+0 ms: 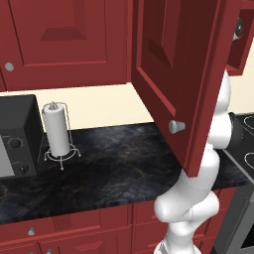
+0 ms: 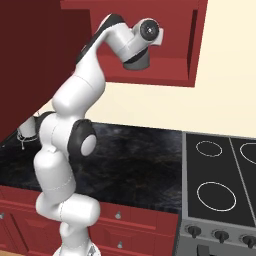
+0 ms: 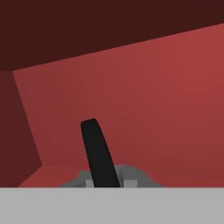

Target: Open the cabinet, pick the kettle from the cabinet, and place it in the sink.

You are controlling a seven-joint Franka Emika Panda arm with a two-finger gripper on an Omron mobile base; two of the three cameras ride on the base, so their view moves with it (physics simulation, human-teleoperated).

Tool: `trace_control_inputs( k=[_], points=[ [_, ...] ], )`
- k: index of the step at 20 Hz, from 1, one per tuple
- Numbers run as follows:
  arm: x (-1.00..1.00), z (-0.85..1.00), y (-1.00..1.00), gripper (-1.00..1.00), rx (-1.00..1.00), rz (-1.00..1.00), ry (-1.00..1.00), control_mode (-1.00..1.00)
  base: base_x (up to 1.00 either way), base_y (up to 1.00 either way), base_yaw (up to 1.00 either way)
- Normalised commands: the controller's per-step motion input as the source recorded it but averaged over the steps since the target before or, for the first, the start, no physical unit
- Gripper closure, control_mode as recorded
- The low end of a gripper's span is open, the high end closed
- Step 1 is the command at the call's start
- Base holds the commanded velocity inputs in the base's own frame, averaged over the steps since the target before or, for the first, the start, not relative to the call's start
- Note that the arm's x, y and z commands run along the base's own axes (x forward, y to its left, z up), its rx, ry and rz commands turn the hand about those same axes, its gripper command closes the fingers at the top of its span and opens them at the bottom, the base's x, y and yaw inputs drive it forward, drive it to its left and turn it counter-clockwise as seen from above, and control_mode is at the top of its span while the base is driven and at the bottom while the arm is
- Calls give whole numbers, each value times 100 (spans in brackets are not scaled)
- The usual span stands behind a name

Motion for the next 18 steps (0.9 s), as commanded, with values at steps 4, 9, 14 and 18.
trace_control_inputs(
  k=[4,9,14,18],
  points=[
    [-9,-14,1,100,0,0,-4,-100,0,0,0],
    [-4,-10,1,100,0,0,-4,-100,0,0,0],
    [-2,-1,0,100,0,0,-2,-100,0,0,0],
    [-4,3,0,100,-1,0,0,-100,0,0,0]
  ],
)
